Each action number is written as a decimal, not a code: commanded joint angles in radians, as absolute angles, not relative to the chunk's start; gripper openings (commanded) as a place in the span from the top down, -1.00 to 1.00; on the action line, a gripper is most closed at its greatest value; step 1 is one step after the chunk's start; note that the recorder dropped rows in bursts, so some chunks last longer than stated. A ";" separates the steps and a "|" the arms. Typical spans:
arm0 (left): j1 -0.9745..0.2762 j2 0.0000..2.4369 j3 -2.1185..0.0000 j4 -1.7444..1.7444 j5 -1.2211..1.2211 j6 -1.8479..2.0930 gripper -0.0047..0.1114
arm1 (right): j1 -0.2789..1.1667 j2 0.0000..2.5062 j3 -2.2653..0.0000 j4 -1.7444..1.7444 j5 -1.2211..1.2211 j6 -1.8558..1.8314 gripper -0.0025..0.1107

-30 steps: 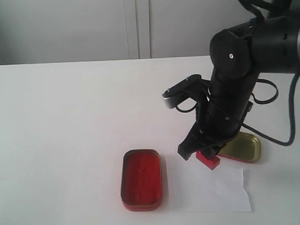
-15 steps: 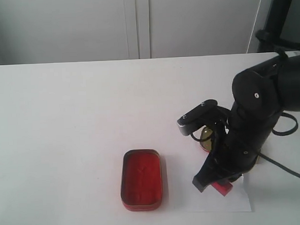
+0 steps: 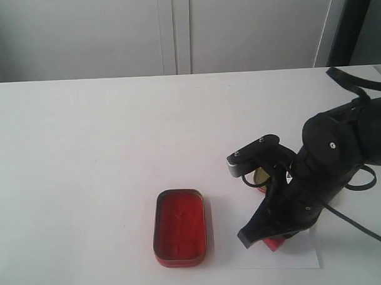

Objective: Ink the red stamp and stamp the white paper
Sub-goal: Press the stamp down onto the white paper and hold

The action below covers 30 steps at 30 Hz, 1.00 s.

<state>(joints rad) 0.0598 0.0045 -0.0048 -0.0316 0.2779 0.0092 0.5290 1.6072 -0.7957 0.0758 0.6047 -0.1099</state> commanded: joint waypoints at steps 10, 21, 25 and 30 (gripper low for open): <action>0.057 0.000 0.000 -0.036 0.277 0.000 0.92 | 0.517 1.598 -0.806 0.068 0.582 -0.101 0.96; 0.057 0.000 0.000 -0.036 0.277 0.000 0.92 | 0.517 1.664 -0.806 0.058 0.577 -0.101 0.96; 0.057 0.000 0.000 -0.036 0.277 0.000 0.92 | 0.517 1.705 -0.806 0.053 0.580 -0.100 0.96; 0.057 0.000 0.000 -0.036 0.277 0.000 0.92 | 0.517 1.762 -0.802 0.053 0.585 -0.100 0.96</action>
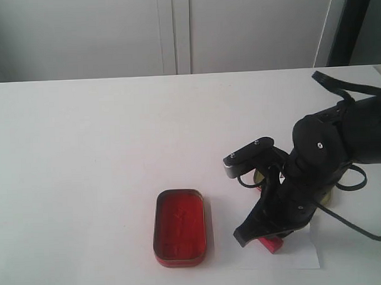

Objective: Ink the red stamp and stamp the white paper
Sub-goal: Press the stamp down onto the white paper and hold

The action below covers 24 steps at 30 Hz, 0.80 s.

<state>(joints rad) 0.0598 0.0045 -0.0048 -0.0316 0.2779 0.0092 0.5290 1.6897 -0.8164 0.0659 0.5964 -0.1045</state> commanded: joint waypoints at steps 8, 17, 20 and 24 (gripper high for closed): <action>0.057 0.000 0.000 -0.036 0.277 0.000 0.92 | 0.517 1.831 -0.802 0.053 0.600 -0.100 0.96; 0.057 0.000 0.000 -0.036 0.277 0.000 0.92 | 0.517 1.837 -0.802 0.053 0.604 -0.102 0.96; 0.057 0.000 0.000 -0.036 0.277 0.000 0.92 | 0.517 1.837 -0.802 0.053 0.604 -0.102 0.96; 0.057 0.000 0.000 -0.036 0.277 0.000 0.92 | 0.517 1.837 -0.802 0.053 0.602 -0.102 0.96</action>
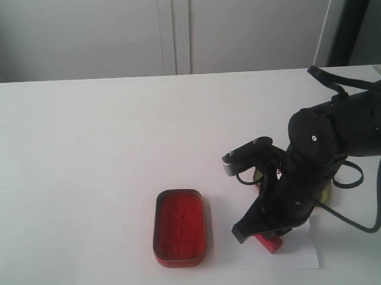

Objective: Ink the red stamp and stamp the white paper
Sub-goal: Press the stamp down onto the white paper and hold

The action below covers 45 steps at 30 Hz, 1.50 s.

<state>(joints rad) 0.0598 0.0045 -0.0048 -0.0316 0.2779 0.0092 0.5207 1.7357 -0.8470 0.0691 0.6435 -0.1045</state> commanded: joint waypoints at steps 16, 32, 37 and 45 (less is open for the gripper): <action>0.057 0.000 0.000 -0.036 0.277 0.000 0.92 | 0.517 1.837 -0.802 0.053 0.601 -0.102 0.96; 0.057 0.000 0.000 -0.036 0.277 0.000 0.92 | 0.523 1.780 -0.805 0.034 0.581 -0.082 0.96; 0.057 0.000 0.000 -0.036 0.277 0.000 0.92 | 0.523 1.745 -0.805 0.034 0.582 -0.082 0.96; 0.057 0.000 0.000 -0.036 0.277 0.000 0.92 | 0.523 1.694 -0.805 0.032 0.601 -0.075 0.96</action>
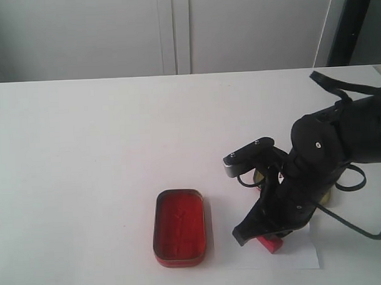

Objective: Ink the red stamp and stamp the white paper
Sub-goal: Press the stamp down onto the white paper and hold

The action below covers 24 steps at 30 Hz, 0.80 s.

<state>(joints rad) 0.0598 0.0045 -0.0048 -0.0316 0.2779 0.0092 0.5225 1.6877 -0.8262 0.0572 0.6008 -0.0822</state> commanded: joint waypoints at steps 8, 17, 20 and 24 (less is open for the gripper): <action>0.057 0.000 0.000 -0.036 0.277 0.000 0.92 | 0.523 1.641 -0.805 0.029 0.605 -0.075 0.96; 0.057 0.000 0.000 -0.036 0.277 0.000 0.92 | 0.523 1.600 -0.805 0.029 0.617 -0.073 0.96; 0.057 0.000 0.000 -0.036 0.277 0.000 0.92 | 0.523 1.596 -0.805 0.029 0.617 -0.073 0.96; 0.057 0.000 0.000 -0.036 0.277 0.000 0.92 | 0.523 1.596 -0.805 0.029 0.617 -0.073 0.96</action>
